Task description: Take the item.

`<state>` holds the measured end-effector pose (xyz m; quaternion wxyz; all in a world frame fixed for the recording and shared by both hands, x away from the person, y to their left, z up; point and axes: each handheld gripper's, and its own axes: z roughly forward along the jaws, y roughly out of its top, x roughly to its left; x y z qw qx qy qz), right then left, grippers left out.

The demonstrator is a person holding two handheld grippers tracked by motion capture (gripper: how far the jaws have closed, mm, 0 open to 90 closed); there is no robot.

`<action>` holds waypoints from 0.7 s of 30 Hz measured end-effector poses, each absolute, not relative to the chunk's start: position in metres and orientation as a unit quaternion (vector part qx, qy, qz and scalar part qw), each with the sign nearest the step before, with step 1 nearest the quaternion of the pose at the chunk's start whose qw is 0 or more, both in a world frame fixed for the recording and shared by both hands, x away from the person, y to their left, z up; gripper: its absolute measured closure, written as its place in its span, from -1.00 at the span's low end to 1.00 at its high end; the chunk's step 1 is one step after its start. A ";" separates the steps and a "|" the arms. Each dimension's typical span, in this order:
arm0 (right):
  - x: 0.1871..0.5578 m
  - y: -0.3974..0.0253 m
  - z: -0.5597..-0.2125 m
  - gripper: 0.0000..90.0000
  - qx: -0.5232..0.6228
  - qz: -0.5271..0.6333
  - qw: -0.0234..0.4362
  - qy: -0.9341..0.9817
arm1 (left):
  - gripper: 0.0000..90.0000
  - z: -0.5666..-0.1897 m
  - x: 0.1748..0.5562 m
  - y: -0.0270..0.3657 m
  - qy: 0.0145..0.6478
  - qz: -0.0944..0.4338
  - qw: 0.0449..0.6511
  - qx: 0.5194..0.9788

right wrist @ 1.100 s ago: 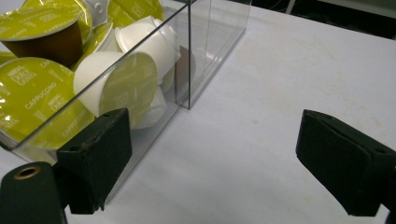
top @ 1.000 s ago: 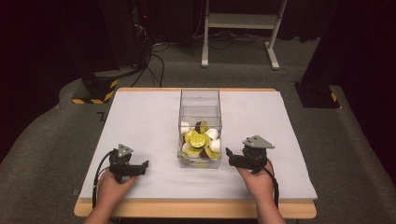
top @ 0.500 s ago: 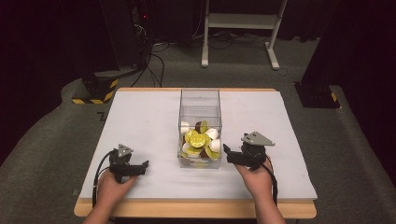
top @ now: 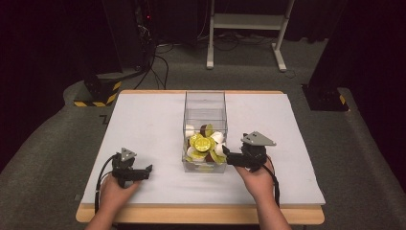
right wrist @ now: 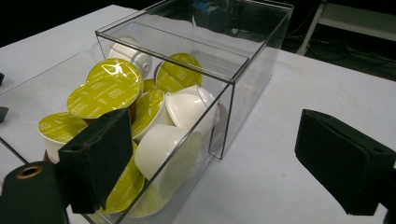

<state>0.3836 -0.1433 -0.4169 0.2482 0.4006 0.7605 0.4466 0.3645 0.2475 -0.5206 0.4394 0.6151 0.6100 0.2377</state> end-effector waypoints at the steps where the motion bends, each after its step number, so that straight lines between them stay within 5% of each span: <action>1: 0.384 -0.141 -0.416 -0.74 0.398 0.446 0.248 0.762 | -0.91 -0.521 0.364 0.248 0.610 0.238 0.439 0.616; 21: 0.387 -0.120 -0.414 -0.72 0.386 0.443 0.226 0.777 | -0.91 -0.521 0.364 0.248 0.609 0.238 0.439 0.616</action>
